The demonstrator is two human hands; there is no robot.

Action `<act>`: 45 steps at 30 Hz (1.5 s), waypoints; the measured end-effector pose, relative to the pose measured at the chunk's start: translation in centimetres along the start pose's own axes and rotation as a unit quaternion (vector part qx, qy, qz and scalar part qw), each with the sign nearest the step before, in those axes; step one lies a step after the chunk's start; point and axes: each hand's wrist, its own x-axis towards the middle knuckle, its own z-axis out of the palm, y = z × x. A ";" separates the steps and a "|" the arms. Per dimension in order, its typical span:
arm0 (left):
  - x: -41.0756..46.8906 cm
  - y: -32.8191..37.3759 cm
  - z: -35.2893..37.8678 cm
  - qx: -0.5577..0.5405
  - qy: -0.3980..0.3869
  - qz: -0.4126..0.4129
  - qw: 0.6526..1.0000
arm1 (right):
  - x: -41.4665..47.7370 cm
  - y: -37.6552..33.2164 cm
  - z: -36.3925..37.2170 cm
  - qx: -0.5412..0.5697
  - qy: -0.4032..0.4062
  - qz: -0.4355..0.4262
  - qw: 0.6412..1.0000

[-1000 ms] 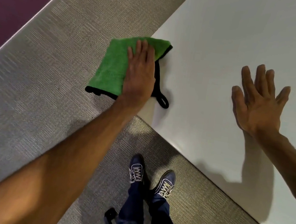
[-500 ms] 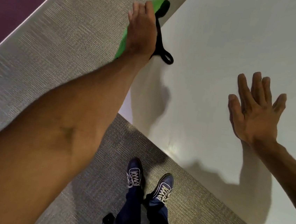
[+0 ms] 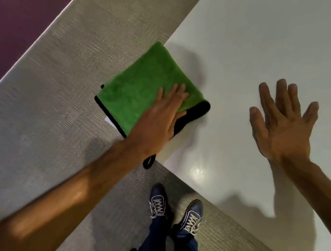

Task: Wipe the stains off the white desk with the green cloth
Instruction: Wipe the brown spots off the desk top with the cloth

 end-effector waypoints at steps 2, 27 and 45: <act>-0.1 -0.4 1.2 0.116 -0.052 0.040 0.991 | 0.0 0.1 0.0 -0.007 0.001 0.001 1.000; 13.0 -5.5 0.9 0.192 0.073 -0.160 0.965 | 0.2 -0.5 -0.8 -0.001 -0.039 0.016 0.999; 9.3 -7.3 -1.3 0.098 0.123 -0.292 0.943 | 0.1 -0.6 -1.2 0.018 -0.072 0.041 0.996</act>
